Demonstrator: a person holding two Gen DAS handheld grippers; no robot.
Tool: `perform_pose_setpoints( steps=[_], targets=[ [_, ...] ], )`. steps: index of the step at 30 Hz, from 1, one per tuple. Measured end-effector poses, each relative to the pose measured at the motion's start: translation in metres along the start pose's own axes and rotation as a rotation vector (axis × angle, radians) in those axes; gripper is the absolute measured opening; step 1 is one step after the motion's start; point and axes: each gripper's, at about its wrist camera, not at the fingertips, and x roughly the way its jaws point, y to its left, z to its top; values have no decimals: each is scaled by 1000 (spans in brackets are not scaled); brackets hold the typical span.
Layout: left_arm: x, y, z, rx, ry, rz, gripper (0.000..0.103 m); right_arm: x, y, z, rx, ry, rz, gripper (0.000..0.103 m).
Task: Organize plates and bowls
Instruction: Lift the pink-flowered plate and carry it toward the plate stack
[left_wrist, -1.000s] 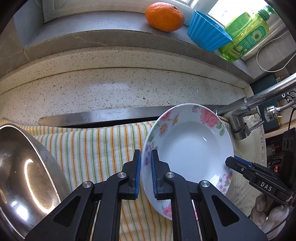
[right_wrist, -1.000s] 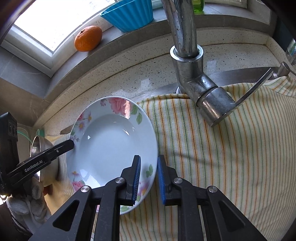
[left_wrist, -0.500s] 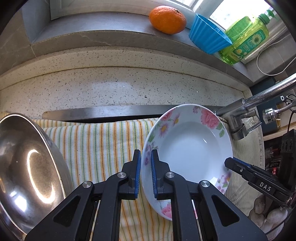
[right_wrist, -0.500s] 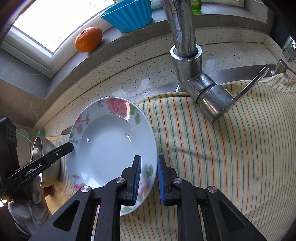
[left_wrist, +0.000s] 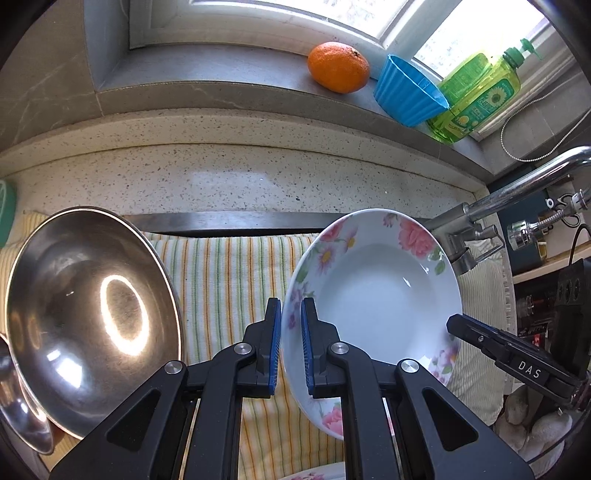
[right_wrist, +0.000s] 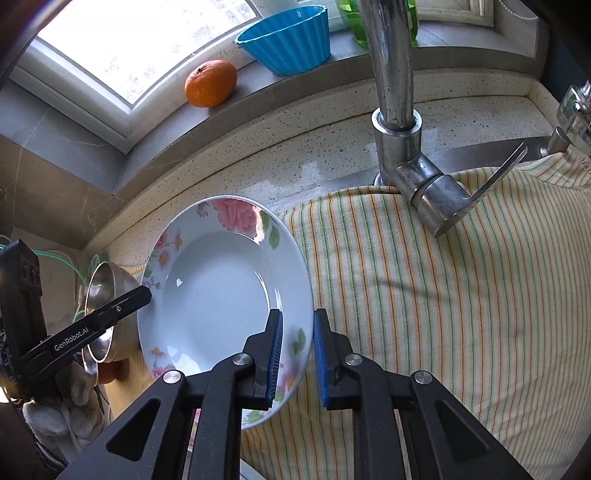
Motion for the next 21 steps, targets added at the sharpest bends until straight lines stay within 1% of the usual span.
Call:
perform_pose_setpoints(
  steps=[12,21],
  targets=[
    [-41,5,-20,-7,-50,-15,9,-28,27,-21,-36,-23,16,15],
    [-71,7,-46,0,-80,-28,9,-50,42,-50,-52,-35,26,15]
  ],
)
